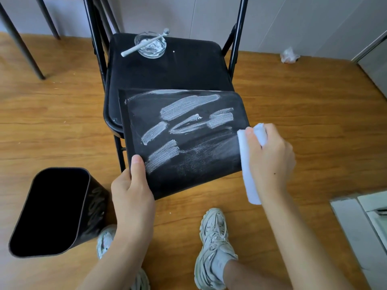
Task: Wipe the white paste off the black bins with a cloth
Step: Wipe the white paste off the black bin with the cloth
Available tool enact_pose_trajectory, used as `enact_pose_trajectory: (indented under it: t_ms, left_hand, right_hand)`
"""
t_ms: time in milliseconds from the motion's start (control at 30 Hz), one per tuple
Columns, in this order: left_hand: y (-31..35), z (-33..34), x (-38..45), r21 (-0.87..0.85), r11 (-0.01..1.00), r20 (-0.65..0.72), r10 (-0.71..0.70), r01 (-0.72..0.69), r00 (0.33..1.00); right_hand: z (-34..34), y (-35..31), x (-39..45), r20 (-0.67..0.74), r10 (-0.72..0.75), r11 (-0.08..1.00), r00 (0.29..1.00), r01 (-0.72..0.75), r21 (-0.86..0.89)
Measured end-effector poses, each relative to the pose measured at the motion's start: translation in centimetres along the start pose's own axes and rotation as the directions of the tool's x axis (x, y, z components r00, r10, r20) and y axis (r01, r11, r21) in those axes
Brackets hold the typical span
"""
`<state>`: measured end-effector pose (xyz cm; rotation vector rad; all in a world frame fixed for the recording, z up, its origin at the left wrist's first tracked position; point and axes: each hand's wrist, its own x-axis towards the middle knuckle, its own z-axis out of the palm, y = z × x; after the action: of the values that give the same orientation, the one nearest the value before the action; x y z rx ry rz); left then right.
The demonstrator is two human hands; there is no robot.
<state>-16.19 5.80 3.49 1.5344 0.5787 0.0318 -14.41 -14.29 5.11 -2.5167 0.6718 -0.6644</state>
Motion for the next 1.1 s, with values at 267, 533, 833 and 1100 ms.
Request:
enact_pose_trajectory:
  t_ms: [267,533,833,1100]
  left_hand:
    - [-0.7,-0.2,0.2,-0.018,1.000,0.009,-0.008,0.009,1.000]
    - [-0.2,-0.6,-0.1,-0.031,0.999,0.085,-0.036,0.039,0.996]
    - [0.1,-0.3,-0.3,-0.061,0.994,0.081,-0.089,0.094,0.993]
    - [-0.6,-0.1,-1.0,-0.064,0.997,0.092,-0.048,0.054,0.995]
  right_hand:
    - [2.7,-5.2,-5.3,0.113,-0.405,0.913,0.907,0.407,0.007]
    - [0.7,0.8,1.2,-0.039,0.020,0.998,0.999,-0.022,-0.051]
    - [2.5,-6.7,-4.9,0.100,-0.287,0.958,0.953,0.285,0.030]
    - [2.7,-5.8,-2.8,0.094,-0.255,0.967,0.962,0.252,0.043]
